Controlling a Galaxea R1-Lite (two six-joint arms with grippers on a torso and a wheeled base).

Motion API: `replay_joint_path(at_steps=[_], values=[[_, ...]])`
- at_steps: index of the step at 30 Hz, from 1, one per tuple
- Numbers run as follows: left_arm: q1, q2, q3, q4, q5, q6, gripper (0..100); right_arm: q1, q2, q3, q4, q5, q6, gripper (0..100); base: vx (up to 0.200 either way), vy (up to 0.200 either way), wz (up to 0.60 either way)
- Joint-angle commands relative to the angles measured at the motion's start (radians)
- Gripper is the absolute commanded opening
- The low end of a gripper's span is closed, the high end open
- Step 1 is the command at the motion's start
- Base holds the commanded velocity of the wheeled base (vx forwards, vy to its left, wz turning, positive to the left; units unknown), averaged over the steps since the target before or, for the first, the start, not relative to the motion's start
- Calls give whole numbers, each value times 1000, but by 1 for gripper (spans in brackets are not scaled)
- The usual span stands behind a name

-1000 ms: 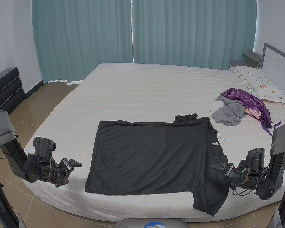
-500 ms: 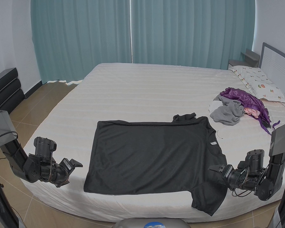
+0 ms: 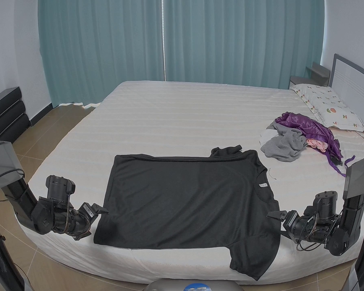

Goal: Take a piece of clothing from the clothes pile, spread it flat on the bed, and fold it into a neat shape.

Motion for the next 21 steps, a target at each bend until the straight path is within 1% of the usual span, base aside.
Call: replay_joint_path(at_steps=[1,11,20,21], values=[[-12,3,-4,-2,0,-15,100,0,10,2,0,0,-1,100,-200,0,0],[-19,3,0,0,2,-13,100,-1,10,2,0,-1,-1,100,-200,0,0],[-24,20,0,-3,16,2,100,0,12,-1,0,-1,-1,100,0,0,0],[-30,26,5,-3,14,16,100,0,12,-3,0,-1,-1,100,0,0,0]])
